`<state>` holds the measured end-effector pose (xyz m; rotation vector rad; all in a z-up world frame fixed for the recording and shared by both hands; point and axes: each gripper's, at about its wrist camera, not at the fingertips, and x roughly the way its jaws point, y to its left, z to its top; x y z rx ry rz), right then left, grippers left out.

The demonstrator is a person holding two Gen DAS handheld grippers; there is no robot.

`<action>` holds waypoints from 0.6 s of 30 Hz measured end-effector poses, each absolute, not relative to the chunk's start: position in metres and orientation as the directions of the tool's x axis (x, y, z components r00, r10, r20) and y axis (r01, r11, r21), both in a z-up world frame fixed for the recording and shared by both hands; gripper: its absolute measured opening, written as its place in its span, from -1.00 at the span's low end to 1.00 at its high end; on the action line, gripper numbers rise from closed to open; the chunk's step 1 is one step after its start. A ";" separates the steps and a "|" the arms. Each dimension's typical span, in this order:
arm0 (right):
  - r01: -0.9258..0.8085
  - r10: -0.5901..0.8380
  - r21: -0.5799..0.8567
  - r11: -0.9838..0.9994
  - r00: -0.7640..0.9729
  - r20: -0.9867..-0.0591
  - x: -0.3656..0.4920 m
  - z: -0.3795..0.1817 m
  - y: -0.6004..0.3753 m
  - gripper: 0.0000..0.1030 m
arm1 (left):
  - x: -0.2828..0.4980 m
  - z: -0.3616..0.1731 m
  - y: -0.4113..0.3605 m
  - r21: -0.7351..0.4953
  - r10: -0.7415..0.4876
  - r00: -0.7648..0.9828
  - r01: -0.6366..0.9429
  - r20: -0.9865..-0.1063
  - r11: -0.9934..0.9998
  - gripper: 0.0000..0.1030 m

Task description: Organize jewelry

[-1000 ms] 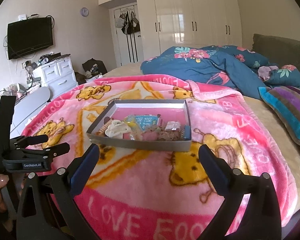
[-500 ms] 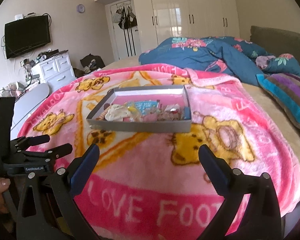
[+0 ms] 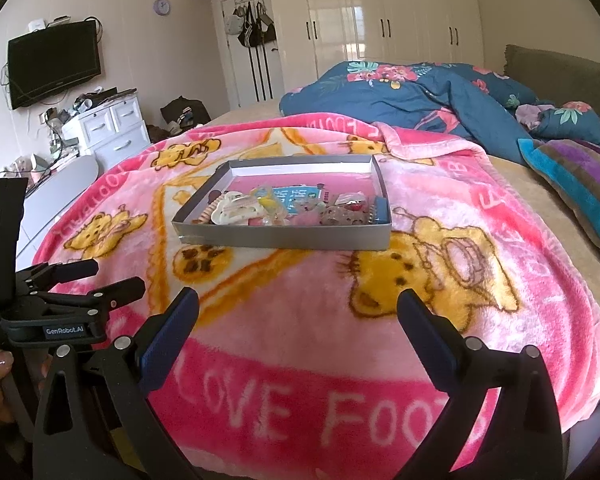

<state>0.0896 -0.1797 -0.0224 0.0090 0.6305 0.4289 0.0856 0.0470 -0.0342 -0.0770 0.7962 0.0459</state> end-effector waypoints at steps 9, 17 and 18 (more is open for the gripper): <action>-0.377 0.387 0.141 0.915 0.727 -0.567 0.093 -0.023 -0.184 0.92 | 0.085 -0.034 0.047 -0.049 0.017 0.697 -0.075 -0.717 0.996 0.82; -0.378 0.388 0.142 0.915 0.726 -0.568 0.093 -0.023 -0.185 0.92 | 0.085 -0.034 0.048 -0.045 0.019 0.697 -0.074 -0.716 0.996 0.82; -0.378 0.387 0.141 0.915 0.727 -0.567 0.093 -0.023 -0.185 0.92 | 0.085 -0.034 0.047 -0.047 0.018 0.697 -0.075 -0.717 0.996 0.82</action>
